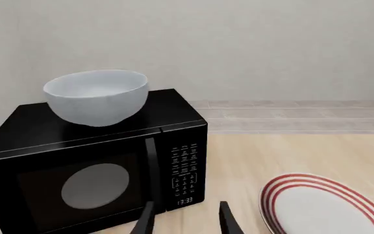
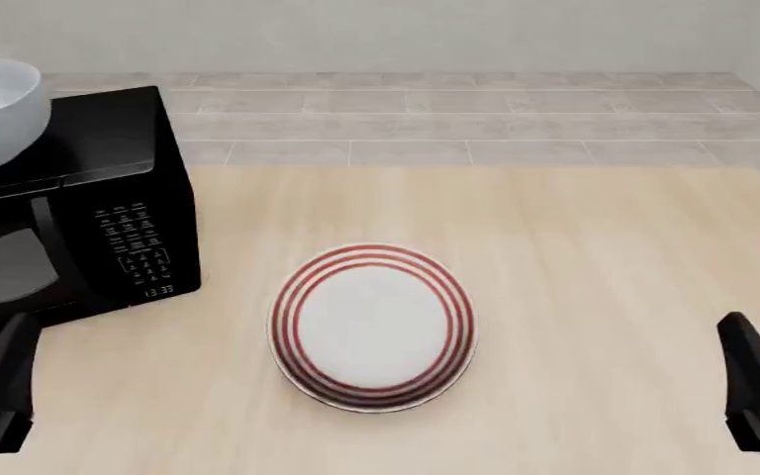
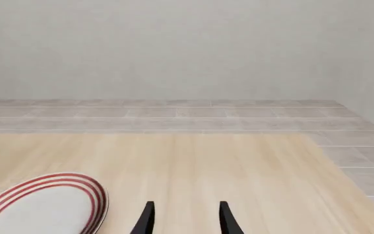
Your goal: Pick up the white bowl and put it on the plate.
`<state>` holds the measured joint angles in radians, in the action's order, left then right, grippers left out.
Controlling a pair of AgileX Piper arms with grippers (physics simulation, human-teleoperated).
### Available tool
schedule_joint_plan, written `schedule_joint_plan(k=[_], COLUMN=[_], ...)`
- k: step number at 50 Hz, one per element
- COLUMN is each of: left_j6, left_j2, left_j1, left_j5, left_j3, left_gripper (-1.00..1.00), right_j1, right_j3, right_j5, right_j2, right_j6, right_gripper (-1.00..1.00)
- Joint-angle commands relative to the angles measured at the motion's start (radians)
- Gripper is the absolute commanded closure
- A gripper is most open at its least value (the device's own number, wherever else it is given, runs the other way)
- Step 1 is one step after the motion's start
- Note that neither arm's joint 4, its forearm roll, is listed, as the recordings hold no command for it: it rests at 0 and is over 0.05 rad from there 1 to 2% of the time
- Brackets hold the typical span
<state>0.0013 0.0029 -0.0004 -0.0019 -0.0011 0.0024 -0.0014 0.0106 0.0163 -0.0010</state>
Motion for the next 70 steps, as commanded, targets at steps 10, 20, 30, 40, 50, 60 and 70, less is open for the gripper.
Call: schedule_joint_plan(k=[10, 20, 30, 40, 50, 60, 70], left_j6=[0.004, -0.002, 0.008, 0.108, 0.199, 0.31, 0.41], left_j2=[0.025, 0.039, 0.087, 0.173, 0.202, 0.24, 0.284], left_j1=[0.003, 0.002, 0.016, 0.022, 0.026, 0.018, 0.011], left_j5=[-0.011, -0.017, -0.001, 0.087, 0.129, 0.175, 0.261], left_j3=[-0.001, -0.002, -0.051, -0.256, -0.334, -0.45, -0.588], left_gripper=[-1.0, -1.0, -1.0, -1.0, -1.0, -1.0, -1.0], right_j1=[-0.002, -0.002, -0.002, -0.001, -0.001, -0.001, -0.001], right_j3=[-0.003, -0.002, -0.002, -0.002, -0.002, -0.008, -0.003], right_j5=[-0.01, -0.012, -0.013, -0.013, -0.013, -0.019, -0.01], right_j2=[-0.011, -0.013, -0.013, -0.013, -0.013, -0.013, -0.008], right_j6=[0.001, 0.001, 0.0, -0.001, -0.001, -0.001, -0.001], right_gripper=[-1.0, -1.0, -1.0, -1.0, -1.0, -1.0, -1.0])
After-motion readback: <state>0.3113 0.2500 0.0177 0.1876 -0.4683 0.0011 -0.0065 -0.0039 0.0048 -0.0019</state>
